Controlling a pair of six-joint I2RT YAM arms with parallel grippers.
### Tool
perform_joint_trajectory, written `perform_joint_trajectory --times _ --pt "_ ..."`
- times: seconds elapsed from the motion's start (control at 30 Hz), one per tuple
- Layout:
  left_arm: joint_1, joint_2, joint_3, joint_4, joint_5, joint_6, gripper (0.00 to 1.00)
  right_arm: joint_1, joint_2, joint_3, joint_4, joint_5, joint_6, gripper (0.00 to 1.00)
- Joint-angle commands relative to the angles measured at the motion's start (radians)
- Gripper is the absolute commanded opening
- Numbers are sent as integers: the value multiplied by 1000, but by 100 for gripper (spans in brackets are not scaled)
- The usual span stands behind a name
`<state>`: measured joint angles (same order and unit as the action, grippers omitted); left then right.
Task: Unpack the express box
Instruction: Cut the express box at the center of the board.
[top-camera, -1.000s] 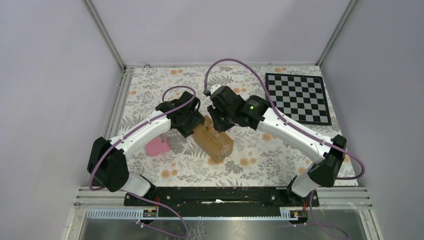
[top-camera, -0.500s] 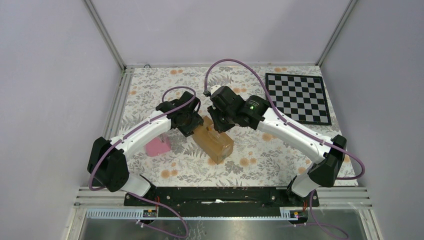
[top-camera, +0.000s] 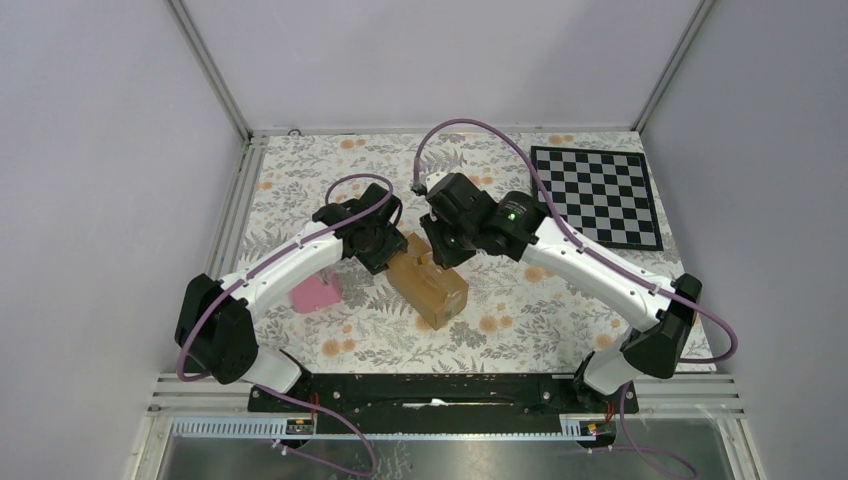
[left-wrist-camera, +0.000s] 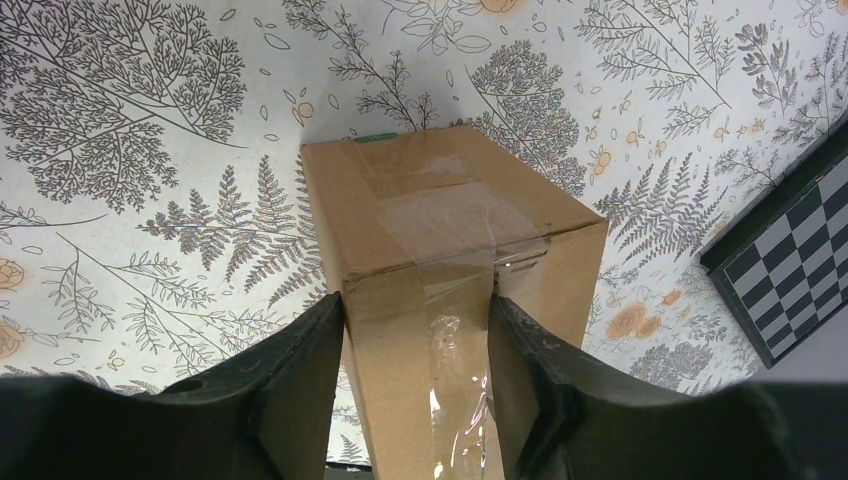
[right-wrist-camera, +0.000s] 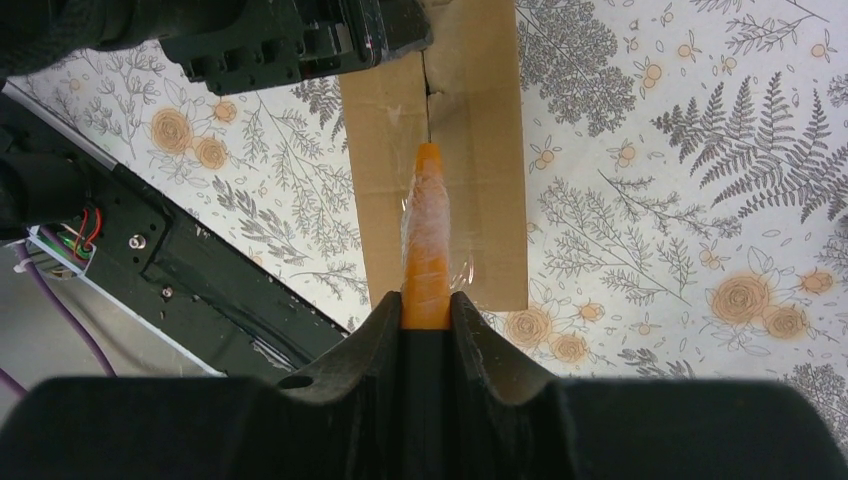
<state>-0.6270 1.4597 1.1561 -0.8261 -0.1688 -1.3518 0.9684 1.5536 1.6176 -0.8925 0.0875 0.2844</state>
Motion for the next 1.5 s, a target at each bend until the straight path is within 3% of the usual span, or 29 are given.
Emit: perform_joint_trajectory --times 0.0,1.47 --pt "10 -17 18 -26 -46 -49 46 15 -47 -11 -78 -50 -8 0" --pt "93 -22 13 -16 -47 51 45 42 -38 -40 -187 -44 -61 0"
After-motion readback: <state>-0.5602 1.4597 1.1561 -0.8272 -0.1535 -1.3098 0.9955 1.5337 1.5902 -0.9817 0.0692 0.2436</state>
